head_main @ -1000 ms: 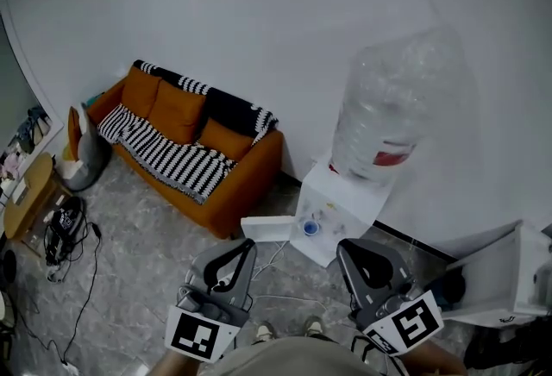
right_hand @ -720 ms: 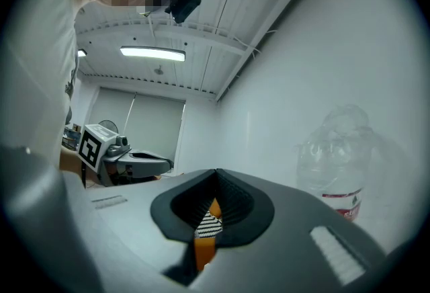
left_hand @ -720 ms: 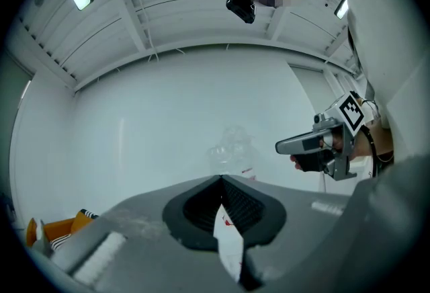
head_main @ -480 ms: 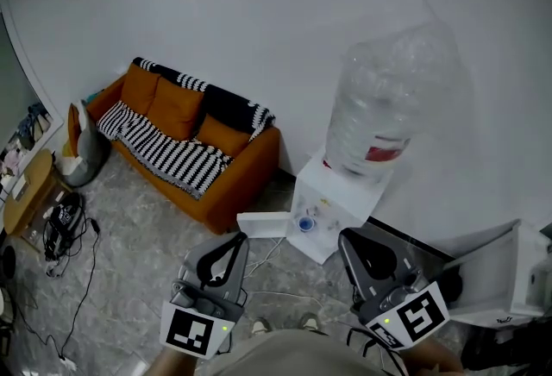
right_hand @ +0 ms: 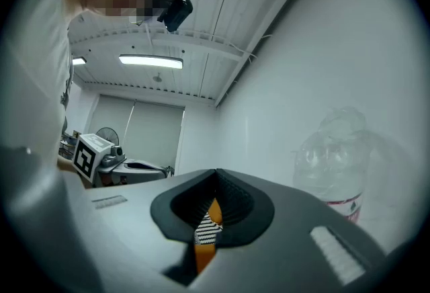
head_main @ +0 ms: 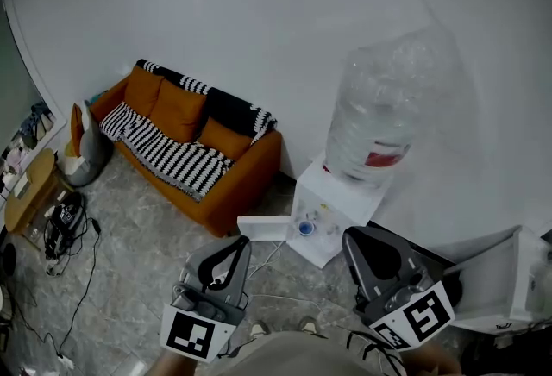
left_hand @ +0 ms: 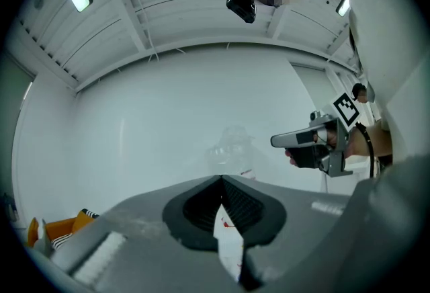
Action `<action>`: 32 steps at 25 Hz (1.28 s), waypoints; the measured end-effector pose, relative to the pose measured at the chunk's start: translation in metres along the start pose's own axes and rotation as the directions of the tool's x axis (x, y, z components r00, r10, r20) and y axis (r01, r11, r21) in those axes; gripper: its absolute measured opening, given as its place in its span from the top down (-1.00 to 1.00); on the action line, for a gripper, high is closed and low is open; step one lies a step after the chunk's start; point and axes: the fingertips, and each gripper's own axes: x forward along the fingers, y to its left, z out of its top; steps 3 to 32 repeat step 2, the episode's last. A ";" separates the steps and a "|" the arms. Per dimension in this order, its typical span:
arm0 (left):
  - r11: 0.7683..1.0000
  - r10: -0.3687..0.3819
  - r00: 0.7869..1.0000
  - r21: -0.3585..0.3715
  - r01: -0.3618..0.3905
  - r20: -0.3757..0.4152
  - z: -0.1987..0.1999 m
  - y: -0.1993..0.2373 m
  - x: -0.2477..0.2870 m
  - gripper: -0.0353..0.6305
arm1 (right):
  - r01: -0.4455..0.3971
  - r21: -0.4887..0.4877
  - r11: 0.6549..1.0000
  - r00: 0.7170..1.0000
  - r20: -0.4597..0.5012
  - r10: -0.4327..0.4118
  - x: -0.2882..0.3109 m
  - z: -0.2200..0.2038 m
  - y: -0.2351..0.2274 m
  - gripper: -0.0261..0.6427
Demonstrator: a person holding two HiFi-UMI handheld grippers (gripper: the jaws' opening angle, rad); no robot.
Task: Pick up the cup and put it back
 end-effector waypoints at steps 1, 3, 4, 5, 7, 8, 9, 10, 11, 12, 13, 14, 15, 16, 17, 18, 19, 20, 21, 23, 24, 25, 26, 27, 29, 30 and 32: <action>1.000 -0.004 1.000 0.008 0.004 -0.004 0.000 -0.001 0.000 0.89 | -0.001 0.001 1.000 1.000 -0.002 0.001 0.000 -0.001 0.000 0.91; 1.000 -0.008 1.000 0.016 0.008 -0.007 0.000 -0.002 0.001 0.89 | -0.003 0.002 1.000 1.000 -0.004 0.003 -0.001 -0.002 -0.001 0.91; 1.000 -0.008 1.000 0.016 0.008 -0.007 0.000 -0.002 0.001 0.89 | -0.003 0.002 1.000 1.000 -0.004 0.003 -0.001 -0.002 -0.001 0.91; 1.000 -0.008 1.000 0.016 0.008 -0.007 0.000 -0.002 0.001 0.89 | -0.003 0.002 1.000 1.000 -0.004 0.003 -0.001 -0.002 -0.001 0.91; 1.000 -0.008 1.000 0.016 0.008 -0.007 0.000 -0.002 0.001 0.89 | -0.003 0.002 1.000 1.000 -0.004 0.003 -0.001 -0.002 -0.001 0.91; 1.000 -0.008 1.000 0.016 0.008 -0.007 0.000 -0.002 0.001 0.89 | -0.003 0.002 1.000 1.000 -0.004 0.003 -0.001 -0.002 -0.001 0.91; 1.000 -0.008 1.000 0.016 0.008 -0.007 0.000 -0.002 0.001 0.89 | -0.003 0.002 1.000 1.000 -0.004 0.003 -0.001 -0.002 -0.001 0.91; 1.000 -0.008 1.000 0.016 0.008 -0.007 0.000 -0.002 0.001 0.89 | -0.003 0.002 1.000 1.000 -0.004 0.003 -0.001 -0.002 -0.001 0.91; 1.000 -0.008 1.000 0.016 0.008 -0.007 0.000 -0.002 0.001 0.89 | -0.003 0.002 1.000 1.000 -0.004 0.003 -0.001 -0.002 -0.001 0.91; 1.000 -0.008 1.000 0.016 0.008 -0.007 0.000 -0.002 0.001 0.89 | -0.003 0.002 1.000 1.000 -0.004 0.003 -0.001 -0.002 -0.001 0.91; 1.000 -0.008 1.000 0.016 0.008 -0.007 0.000 -0.002 0.001 0.89 | -0.003 0.002 1.000 1.000 -0.004 0.003 -0.001 -0.002 -0.001 0.91; 1.000 -0.008 1.000 0.016 0.008 -0.007 0.000 -0.002 0.001 0.89 | -0.003 0.002 1.000 1.000 -0.004 0.003 -0.001 -0.002 -0.001 0.91; 1.000 -0.008 1.000 0.016 0.008 -0.007 0.000 -0.002 0.001 0.89 | -0.003 0.002 1.000 1.000 -0.004 0.003 -0.001 -0.002 -0.001 0.91; 1.000 -0.008 1.000 0.016 0.008 -0.007 0.000 -0.002 0.001 0.89 | -0.003 0.002 1.000 1.000 -0.004 0.003 -0.001 -0.002 -0.001 0.91; 1.000 -0.008 1.000 0.016 0.008 -0.007 0.000 -0.002 0.001 0.89 | -0.003 0.002 1.000 1.000 -0.004 0.003 -0.001 -0.002 -0.001 0.91; 1.000 -0.008 1.000 0.016 0.008 -0.007 0.000 -0.002 0.001 0.89 | -0.003 0.002 1.000 1.000 -0.004 0.003 -0.001 -0.002 -0.001 0.91; 1.000 -0.008 1.000 0.016 0.008 -0.007 0.000 -0.002 0.001 0.89 | -0.003 0.002 1.000 1.000 -0.004 0.003 -0.001 -0.002 -0.001 0.91; 1.000 -0.008 1.000 0.016 0.008 -0.007 0.000 -0.002 0.001 0.89 | -0.003 0.002 1.000 1.000 -0.004 0.003 -0.001 -0.002 -0.001 0.91; 1.000 -0.008 1.000 0.016 0.008 -0.007 0.000 -0.002 0.001 0.89 | -0.003 0.002 1.000 1.000 -0.004 0.003 -0.001 -0.002 -0.001 0.91; 1.000 -0.008 1.000 0.016 0.008 -0.007 0.000 -0.002 0.001 0.89 | -0.003 0.002 1.000 1.000 -0.004 0.003 -0.001 -0.002 -0.001 0.91; 1.000 -0.008 1.000 0.016 0.008 -0.007 0.000 -0.002 0.001 0.89 | -0.003 0.002 1.000 1.000 -0.004 0.003 -0.001 -0.002 -0.001 0.91; 1.000 -0.008 1.000 0.016 0.008 -0.007 0.000 -0.002 0.001 0.89 | -0.003 0.002 1.000 1.000 -0.004 0.003 -0.001 -0.002 -0.001 0.91; 1.000 -0.008 1.000 0.016 0.008 -0.007 0.000 -0.002 0.001 0.89 | -0.003 0.002 1.000 1.000 -0.004 0.003 -0.001 -0.002 -0.001 0.91; 1.000 -0.008 1.000 0.016 0.008 -0.007 0.000 -0.002 0.001 0.89 | -0.003 0.002 1.000 1.000 -0.004 0.003 -0.001 -0.002 -0.001 0.91; 1.000 -0.008 1.000 0.016 0.008 -0.007 0.000 -0.002 0.001 0.89 | -0.003 0.002 1.000 1.000 -0.004 0.003 -0.001 -0.002 -0.001 0.91; 1.000 -0.008 1.000 0.016 0.008 -0.007 0.000 -0.002 0.001 0.89 | -0.003 0.002 1.000 1.000 -0.004 0.003 -0.001 -0.002 -0.001 0.91; 1.000 -0.008 1.000 0.016 0.008 -0.007 0.000 -0.002 0.001 0.89 | -0.003 0.002 1.000 1.000 -0.004 0.003 -0.001 -0.002 -0.001 0.91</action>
